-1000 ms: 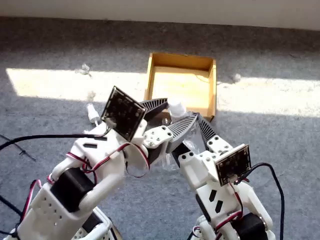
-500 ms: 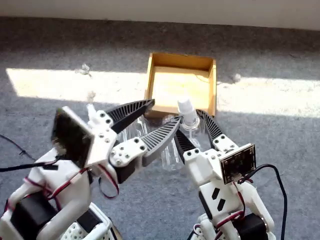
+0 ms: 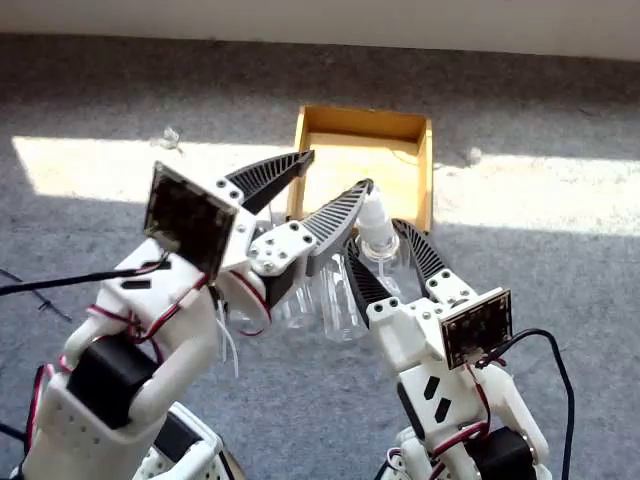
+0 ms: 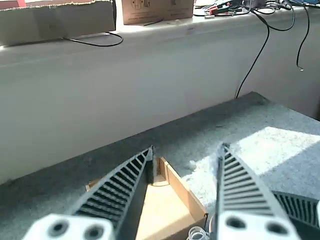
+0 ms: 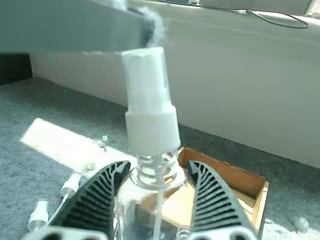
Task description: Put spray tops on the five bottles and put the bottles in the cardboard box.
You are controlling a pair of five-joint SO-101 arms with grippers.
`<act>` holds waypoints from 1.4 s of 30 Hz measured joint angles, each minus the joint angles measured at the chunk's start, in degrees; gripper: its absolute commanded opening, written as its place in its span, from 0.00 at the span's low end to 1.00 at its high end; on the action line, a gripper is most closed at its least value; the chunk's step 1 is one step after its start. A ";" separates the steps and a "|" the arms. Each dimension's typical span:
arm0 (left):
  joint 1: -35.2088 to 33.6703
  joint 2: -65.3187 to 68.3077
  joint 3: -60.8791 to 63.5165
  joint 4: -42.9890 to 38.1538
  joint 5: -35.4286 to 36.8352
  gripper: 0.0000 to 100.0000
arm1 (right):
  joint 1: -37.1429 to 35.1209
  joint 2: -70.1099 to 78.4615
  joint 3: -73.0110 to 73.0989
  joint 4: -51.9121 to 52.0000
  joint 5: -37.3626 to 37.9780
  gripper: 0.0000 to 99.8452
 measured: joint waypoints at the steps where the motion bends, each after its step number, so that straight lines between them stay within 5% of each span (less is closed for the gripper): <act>1: -0.18 0.44 0.00 0.00 -0.09 0.20 | 0.00 0.18 0.00 0.00 0.00 0.00; 17: 2.20 0.26 -1.41 0.97 -0.09 0.20 | 0.09 -0.35 0.00 0.00 0.00 0.00; 28: -6.15 -11.78 -5.01 11.08 -0.09 0.20 | 13.45 2.11 -0.09 -11.25 0.00 0.00; 35: -18.55 -17.05 15.30 14.15 -0.09 0.20 | 20.13 24.70 -2.90 -24.00 -0.18 0.00; 42: -29.45 -23.12 42.55 2.55 -0.09 0.20 | 20.04 53.10 -17.49 -35.43 -5.10 0.00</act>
